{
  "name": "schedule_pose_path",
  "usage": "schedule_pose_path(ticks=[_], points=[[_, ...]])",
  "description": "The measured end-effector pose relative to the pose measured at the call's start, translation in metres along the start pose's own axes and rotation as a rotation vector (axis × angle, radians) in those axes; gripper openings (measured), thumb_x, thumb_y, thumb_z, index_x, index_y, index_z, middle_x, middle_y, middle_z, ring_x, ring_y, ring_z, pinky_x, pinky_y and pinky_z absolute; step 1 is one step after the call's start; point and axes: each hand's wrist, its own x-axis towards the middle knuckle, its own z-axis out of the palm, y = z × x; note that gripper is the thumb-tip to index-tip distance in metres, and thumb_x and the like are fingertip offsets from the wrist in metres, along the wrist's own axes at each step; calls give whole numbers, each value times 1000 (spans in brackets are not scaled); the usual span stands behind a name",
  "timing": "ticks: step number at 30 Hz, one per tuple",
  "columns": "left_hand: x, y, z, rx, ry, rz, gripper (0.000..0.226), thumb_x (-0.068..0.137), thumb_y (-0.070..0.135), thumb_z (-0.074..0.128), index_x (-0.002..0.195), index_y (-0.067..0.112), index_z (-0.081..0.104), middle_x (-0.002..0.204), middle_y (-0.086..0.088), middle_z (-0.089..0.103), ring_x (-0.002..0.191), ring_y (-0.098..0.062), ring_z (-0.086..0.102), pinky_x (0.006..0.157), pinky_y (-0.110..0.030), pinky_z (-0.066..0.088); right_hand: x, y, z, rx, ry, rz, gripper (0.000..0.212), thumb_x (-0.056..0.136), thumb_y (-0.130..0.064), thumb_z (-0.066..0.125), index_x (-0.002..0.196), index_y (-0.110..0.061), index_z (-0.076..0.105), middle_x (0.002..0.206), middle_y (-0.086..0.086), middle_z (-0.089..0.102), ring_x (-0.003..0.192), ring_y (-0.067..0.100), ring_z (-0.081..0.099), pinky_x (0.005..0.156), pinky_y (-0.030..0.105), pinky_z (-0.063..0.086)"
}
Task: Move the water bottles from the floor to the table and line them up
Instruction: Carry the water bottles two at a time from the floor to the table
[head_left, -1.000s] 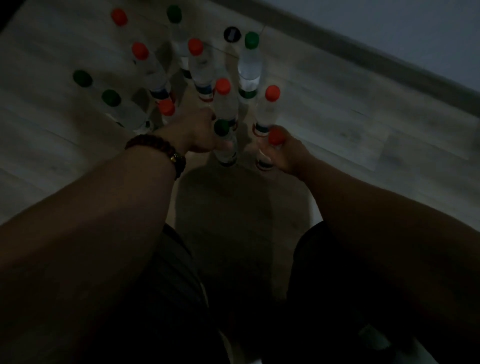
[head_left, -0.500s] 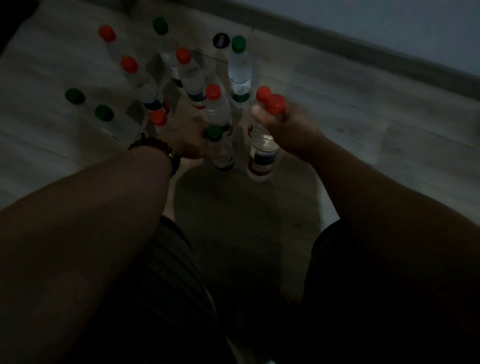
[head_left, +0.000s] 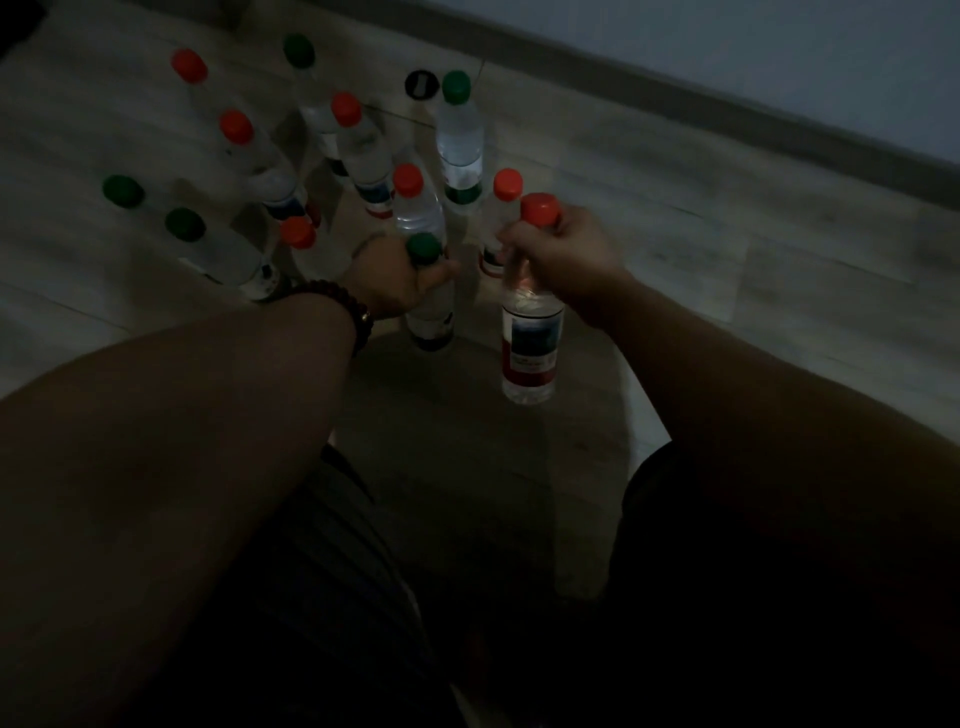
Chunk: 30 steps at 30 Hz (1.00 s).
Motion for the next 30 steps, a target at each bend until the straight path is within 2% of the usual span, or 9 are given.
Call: schedule_pose_path(ticks=[4, 8, 13, 16, 20, 23, 26, 28, 30], points=[[0, 21, -11, -199, 26, -5, 28, 96, 32, 62, 92, 5, 64, 89, -13, 66, 88, -29, 64, 86, -51, 54, -5, -6, -10, 57, -36, 25, 16, 94, -22, 67, 85, -9, 69, 80, 13, 72, 67, 15, 69, 60, 22, 57], [-4, 42, -26, -414, 106, -39, 35, 89, 27, 61, 91, -8, 63, 92, -27, 66, 89, -39, 65, 83, -57, 55, -4, -9, -18, 87, -11, 63, 19, 92, -25, 67, 83, -8, 70, 77, 18, 74, 64, 21, 71, 60, 32, 57], [0, 66, -38, -500, 151, -135, 25, 87, 27, 63, 83, 3, 69, 84, -12, 72, 78, -20, 69, 72, -36, 55, -4, -6, -32, 207, -12, 160, 23, 89, -25, 70, 91, -2, 68, 78, 18, 70, 74, 34, 71, 82, 56, 60], [-2, 70, -38, -606, 78, -260, 16, 91, 24, 61, 84, 11, 68, 76, -1, 75, 74, -11, 72, 67, -25, 57, -6, -2, -37, 254, -34, 215, 22, 87, -21, 71, 94, 0, 68, 76, 15, 71, 77, 35, 70, 85, 64, 57], [-5, 79, -36, -790, 9, -396, 10, 89, 15, 60, 82, 8, 64, 81, -12, 75, 81, -26, 72, 80, -41, 58, -7, -3, -42, 259, -33, 292, 23, 85, -23, 73, 98, -4, 70, 82, 13, 74, 85, 34, 74, 88, 62, 58], [0, 80, -30, -764, 5, -450, 10, 87, 6, 58, 81, 8, 65, 69, -4, 71, 62, -13, 67, 53, -24, 54, -6, -3, -43, 219, -36, 362, 28, 82, -27, 74, 100, -6, 71, 97, 19, 75, 97, 38, 74, 93, 61, 56], [4, 81, -21, -688, 1, -448, 10, 96, 11, 58, 98, 9, 67, 78, -3, 65, 68, -13, 64, 49, -20, 51, -5, -6, -38, 153, -37, 383, 35, 80, -28, 75, 106, -5, 70, 110, 23, 73, 103, 39, 72, 94, 57, 57], [4, 87, -21, -706, 13, -482, 13, 96, 18, 60, 101, 9, 68, 81, -4, 67, 71, -16, 66, 50, -23, 54, -10, -11, -38, 110, 1, 384, 30, 80, -26, 76, 103, -7, 72, 102, 17, 75, 94, 31, 76, 87, 51, 61], [-1, 95, -25, -664, -40, -475, 11, 93, 20, 62, 85, 15, 68, 71, 4, 70, 65, -11, 69, 49, -21, 52, -22, -18, -39, 101, 28, 423, 25, 81, -23, 78, 95, -4, 72, 85, 13, 77, 78, 28, 77, 74, 48, 65]])
